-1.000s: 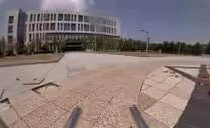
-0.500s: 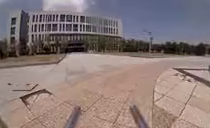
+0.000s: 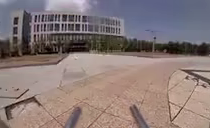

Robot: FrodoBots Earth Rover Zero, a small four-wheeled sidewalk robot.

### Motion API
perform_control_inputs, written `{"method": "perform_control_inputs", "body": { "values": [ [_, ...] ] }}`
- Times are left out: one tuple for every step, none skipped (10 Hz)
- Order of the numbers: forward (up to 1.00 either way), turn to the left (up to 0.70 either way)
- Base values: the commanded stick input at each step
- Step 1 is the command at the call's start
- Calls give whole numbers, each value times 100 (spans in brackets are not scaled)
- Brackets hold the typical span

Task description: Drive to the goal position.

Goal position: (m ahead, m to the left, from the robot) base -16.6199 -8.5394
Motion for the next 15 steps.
{"method": "perform_control_inputs", "body": {
  "values": [
    [70, 2],
    [70, 2],
    [70, 2],
    [70, 2],
    [70, 2],
    [70, 2],
    [70, 2],
    [70, 2],
    [70, 2],
    [70, 2],
    [70, 2],
    [70, 2],
    [70, 2],
    [70, 3],
    [70, 3]
  ]
}}
